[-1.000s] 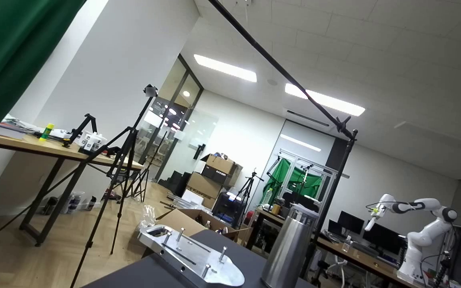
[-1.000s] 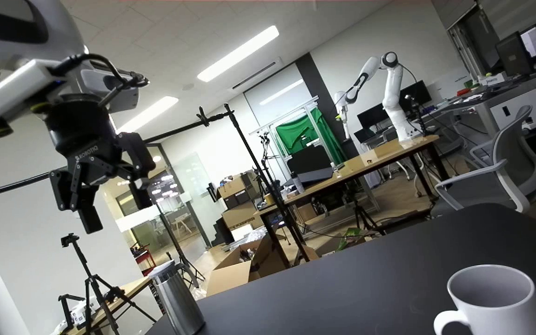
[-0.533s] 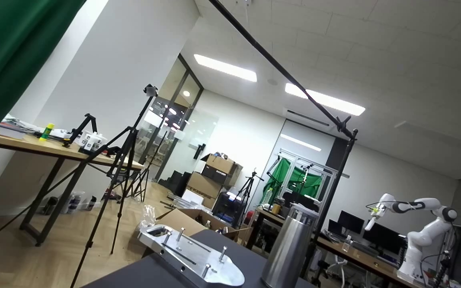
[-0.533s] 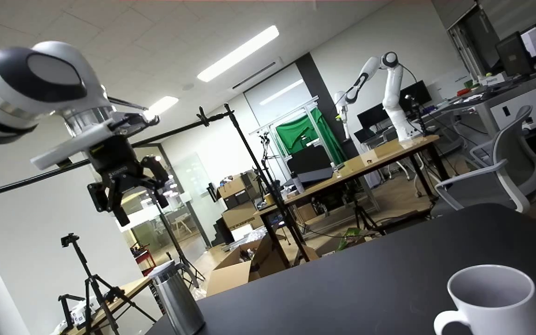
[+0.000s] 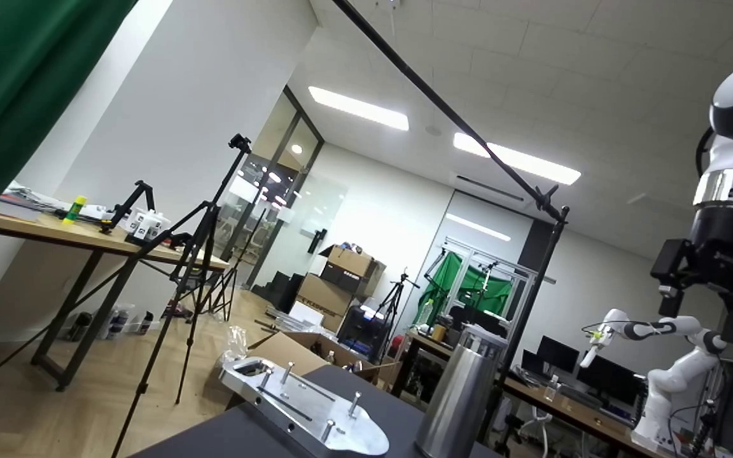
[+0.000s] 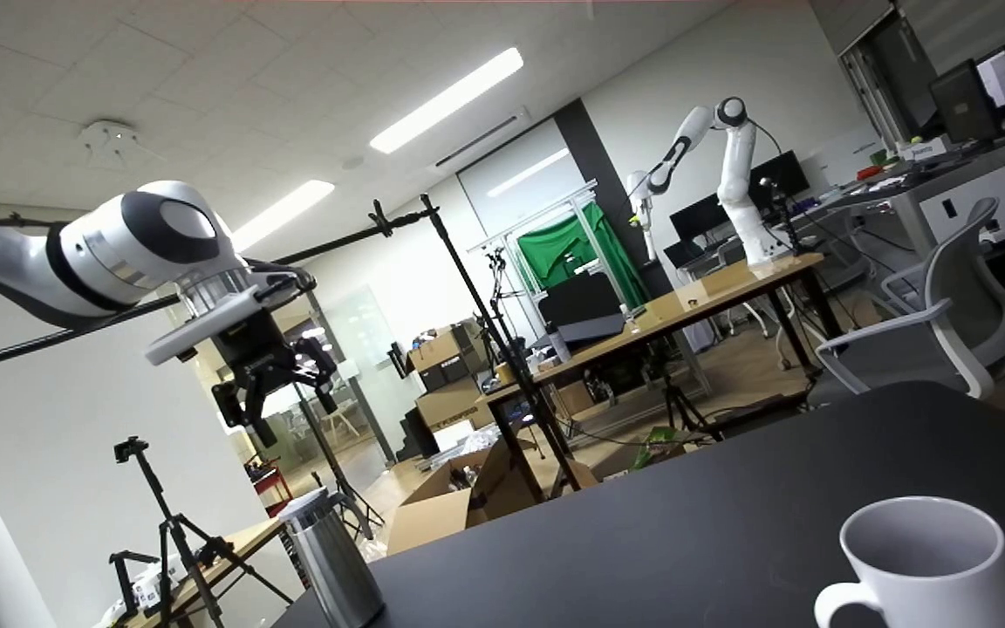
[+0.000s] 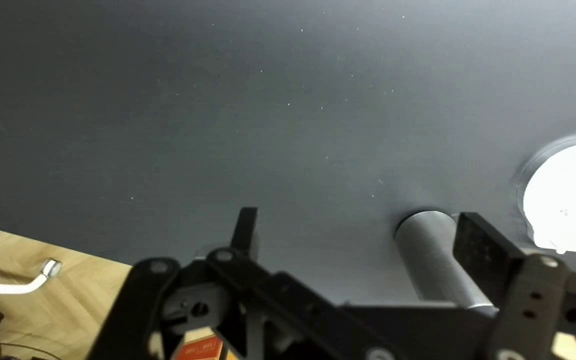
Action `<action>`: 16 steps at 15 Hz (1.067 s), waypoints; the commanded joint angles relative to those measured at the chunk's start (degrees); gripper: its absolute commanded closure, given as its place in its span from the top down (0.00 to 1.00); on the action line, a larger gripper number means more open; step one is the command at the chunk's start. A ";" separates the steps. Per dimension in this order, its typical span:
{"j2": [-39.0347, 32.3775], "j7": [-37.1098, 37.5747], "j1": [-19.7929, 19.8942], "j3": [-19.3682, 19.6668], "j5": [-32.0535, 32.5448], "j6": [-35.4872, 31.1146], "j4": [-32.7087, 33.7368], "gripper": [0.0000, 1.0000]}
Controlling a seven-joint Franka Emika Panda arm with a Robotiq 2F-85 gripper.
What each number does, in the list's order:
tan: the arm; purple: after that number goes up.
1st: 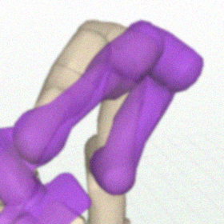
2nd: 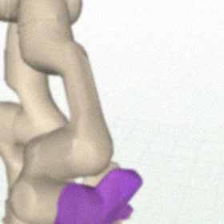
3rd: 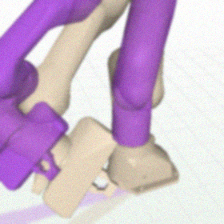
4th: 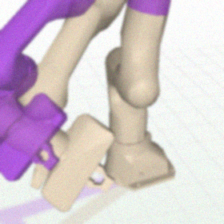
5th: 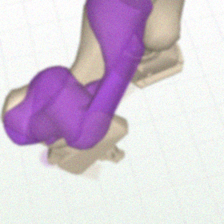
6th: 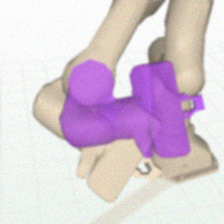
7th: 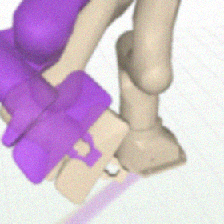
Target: Open the lid on the top of the flask, close it, and then open it again
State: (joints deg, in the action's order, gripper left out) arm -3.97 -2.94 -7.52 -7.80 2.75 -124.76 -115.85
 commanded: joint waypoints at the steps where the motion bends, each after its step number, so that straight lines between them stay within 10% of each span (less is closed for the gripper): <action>1: -0.75 0.11 -0.11 0.08 0.24 0.44 0.88 1.00; 16: -21.46 0.43 -7.79 -2.98 3.98 -13.81 21.90 1.00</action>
State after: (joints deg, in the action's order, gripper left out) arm -18.99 -3.51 -12.97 -10.81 3.73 -136.44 -101.44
